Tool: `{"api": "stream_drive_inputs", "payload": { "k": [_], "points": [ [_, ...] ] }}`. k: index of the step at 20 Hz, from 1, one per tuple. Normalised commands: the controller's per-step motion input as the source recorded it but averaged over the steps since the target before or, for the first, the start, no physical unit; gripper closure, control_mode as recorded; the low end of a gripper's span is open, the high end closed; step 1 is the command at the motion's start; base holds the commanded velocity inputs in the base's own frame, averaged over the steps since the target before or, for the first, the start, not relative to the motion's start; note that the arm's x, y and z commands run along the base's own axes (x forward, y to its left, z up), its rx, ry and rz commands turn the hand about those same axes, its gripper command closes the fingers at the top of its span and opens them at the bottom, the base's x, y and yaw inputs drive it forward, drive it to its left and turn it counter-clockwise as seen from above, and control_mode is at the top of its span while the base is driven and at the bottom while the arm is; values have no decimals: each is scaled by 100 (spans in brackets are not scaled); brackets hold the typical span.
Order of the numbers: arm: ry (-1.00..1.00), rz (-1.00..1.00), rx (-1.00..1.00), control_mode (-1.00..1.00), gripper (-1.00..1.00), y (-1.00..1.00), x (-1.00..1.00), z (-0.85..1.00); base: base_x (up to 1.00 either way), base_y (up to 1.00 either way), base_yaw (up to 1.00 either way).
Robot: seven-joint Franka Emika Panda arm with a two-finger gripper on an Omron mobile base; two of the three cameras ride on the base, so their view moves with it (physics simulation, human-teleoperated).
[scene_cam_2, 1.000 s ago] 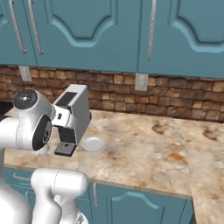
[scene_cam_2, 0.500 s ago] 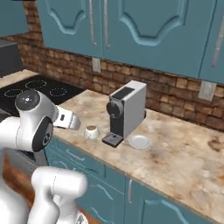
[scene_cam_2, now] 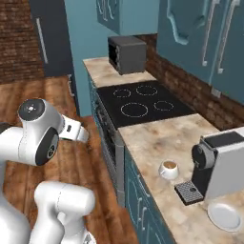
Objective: Take a sugar cube from the saucer and place it inside the coffee. Then, grab milk from the fridge and place it next to the coffee on the counter to sweeten the coffee.
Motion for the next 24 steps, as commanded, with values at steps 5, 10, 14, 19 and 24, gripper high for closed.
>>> {"api": "stream_drive_inputs", "payload": {
  "k": [5,10,14,19,24],
  "points": [
    [0,0,0,100,-100,0,0,0,0,14,73],
    [0,0,0,100,-100,0,0,0,40,33,36],
    [0,0,0,100,-100,0,0,0,94,57,20],
    [0,0,0,100,-100,0,0,0,98,53,17],
    [0,0,0,100,-100,0,0,0,100,91,15]
  ]
}}
